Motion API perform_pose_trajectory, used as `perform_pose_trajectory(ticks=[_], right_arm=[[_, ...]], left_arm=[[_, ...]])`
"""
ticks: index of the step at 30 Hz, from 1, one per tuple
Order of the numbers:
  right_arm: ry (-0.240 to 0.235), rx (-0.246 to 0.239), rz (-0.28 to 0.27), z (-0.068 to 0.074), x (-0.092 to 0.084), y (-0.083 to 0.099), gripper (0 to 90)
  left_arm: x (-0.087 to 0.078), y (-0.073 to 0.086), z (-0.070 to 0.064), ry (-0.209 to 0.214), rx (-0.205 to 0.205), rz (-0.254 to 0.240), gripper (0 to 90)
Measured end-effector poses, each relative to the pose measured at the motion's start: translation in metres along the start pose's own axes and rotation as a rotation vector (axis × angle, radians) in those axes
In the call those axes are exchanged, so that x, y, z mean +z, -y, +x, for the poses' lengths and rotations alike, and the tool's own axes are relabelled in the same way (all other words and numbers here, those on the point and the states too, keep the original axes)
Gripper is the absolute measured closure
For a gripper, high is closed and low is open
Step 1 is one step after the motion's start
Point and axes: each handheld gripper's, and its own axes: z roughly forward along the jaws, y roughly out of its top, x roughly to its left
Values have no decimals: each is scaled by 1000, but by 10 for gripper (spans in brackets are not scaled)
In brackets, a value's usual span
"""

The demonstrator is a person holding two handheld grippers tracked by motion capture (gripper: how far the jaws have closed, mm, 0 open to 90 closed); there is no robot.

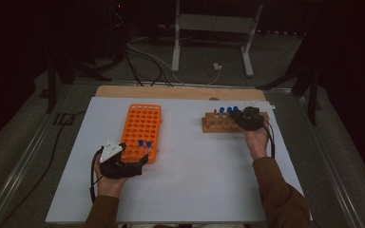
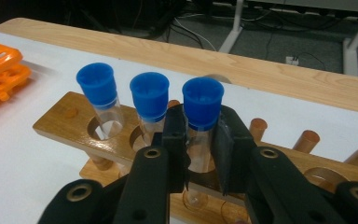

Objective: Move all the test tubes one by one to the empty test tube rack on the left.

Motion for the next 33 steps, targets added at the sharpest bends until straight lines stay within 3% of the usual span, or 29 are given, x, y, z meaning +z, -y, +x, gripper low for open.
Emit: perform_pose_trajectory(ticks=[5, 9, 29, 33], right_arm=[[6, 4, 2, 0, 0, -1, 768], [0, 34, -17, -2, -3, -2, 768], [-3, 1, -87, -3, -35, -31, 769], [-20, 20, -107, -3, -43, -38, 769]], left_arm=[[0, 0, 1, -1, 0, 3, 7], [0, 0, 1, 0, 0, 5, 7], [1, 1, 0, 9, 2, 10, 7], [1, 1, 0, 9, 2, 10, 7]])
